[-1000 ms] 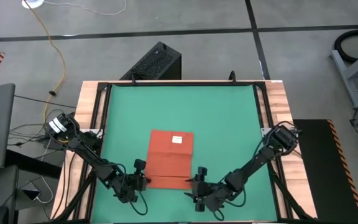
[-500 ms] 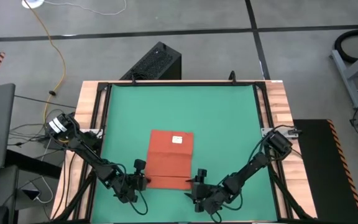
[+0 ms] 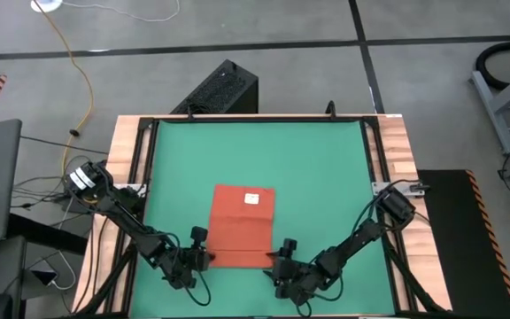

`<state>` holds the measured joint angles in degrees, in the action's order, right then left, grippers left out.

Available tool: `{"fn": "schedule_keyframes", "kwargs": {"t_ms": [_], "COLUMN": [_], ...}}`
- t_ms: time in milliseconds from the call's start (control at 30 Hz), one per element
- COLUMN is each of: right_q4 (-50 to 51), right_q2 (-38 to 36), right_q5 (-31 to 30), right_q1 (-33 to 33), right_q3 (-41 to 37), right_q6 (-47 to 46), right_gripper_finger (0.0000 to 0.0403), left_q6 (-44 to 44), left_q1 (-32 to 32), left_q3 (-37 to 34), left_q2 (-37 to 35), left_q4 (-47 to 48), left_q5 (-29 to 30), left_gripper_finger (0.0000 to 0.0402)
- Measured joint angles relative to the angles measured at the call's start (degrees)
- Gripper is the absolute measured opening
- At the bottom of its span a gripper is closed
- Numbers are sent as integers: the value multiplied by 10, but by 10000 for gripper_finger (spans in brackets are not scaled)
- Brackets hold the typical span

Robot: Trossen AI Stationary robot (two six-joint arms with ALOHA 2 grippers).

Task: Roll towel
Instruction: Roll the orange towel

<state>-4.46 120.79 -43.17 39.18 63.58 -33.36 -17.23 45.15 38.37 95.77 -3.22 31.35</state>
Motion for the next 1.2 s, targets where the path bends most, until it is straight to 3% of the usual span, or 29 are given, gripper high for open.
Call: {"fn": "schedule_keyframes", "kwargs": {"t_ms": [200,567,700,867,1200], "right_q4": [45,56,82,155,320], "right_q2": [9,16,16,18,14], "right_q5": [-3,0,13,58,202], "right_q1": [-7,-4,-1,-3,-51], "right_q3": [0,4,35,101,215], "right_q6": [-70,-93,-86,-89,-185], "right_gripper_finger": [249,80,39,25,24], "left_q6": [0,-2,-3,-3,-1], "left_q1": [-3,-3,-3,-3,-1], "left_q3": [0,0,0,0,0], "left_q2": [0,0,0,0,-1], "left_q4": [2,3,3,0,-7], "left_q5": [-1,-8,-10,-23,-55], "left_gripper_finger": [0,0,0,0,0]}}
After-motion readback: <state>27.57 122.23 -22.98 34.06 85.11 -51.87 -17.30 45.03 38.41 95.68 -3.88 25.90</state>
